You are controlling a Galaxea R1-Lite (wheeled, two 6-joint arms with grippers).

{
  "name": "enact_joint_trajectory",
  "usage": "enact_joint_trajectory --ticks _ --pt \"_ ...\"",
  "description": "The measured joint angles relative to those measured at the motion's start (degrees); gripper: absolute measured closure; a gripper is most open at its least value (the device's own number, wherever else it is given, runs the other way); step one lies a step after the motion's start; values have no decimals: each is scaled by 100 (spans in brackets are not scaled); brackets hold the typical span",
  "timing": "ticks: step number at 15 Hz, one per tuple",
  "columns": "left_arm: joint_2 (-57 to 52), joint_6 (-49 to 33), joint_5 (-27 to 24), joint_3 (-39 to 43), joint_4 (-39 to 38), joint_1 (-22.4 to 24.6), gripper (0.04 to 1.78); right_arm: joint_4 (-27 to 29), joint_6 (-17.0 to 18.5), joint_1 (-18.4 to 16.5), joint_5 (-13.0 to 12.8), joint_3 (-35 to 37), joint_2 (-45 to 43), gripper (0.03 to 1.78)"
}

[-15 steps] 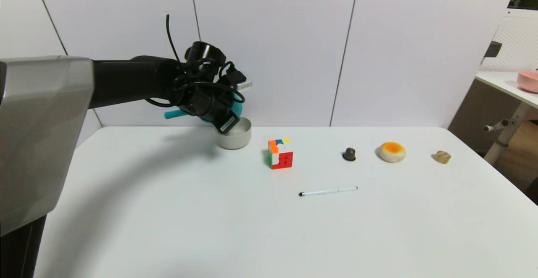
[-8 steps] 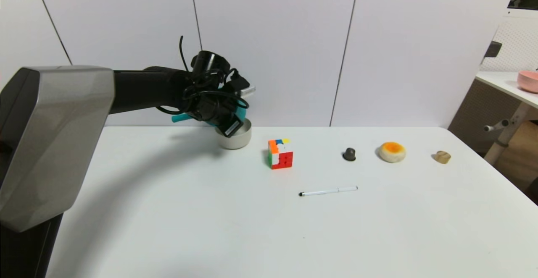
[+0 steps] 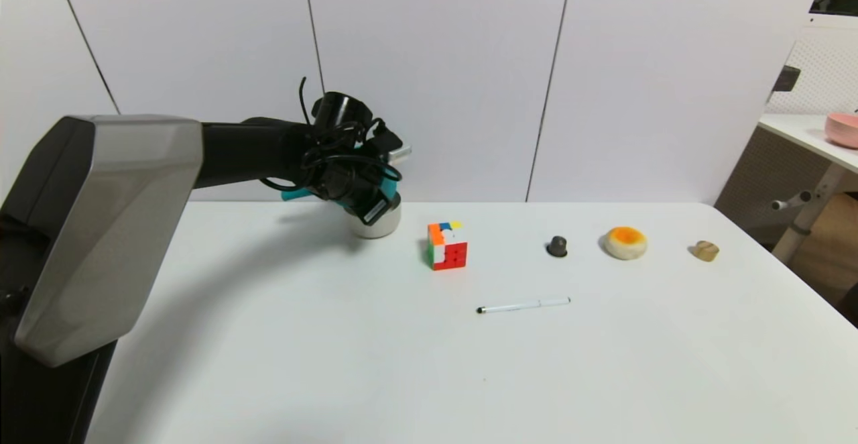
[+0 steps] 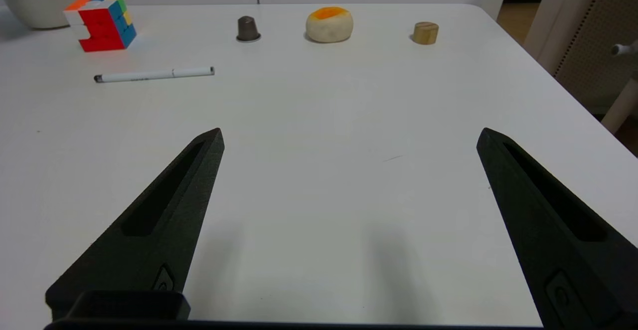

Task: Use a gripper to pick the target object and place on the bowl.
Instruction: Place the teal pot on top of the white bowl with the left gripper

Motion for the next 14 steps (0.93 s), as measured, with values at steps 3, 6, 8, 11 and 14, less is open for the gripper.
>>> enact_joint_trajectory --ticks 3,6,8,11,14 --pt "26 0 -4 0 6 9 170 0 0 0 2 0 0 6" --pt "39 0 -4 0 50 11 170 0 0 0 0 0 0 6" --pt "41 0 -4 0 99 11 170 0 0 0 0 0 0 6" --pt "39 -2 -15 0 184 11 170 0 0 0 0 0 0 6" --pt "30 1 -22 0 280 11 170 0 0 0 2 0 0 6"
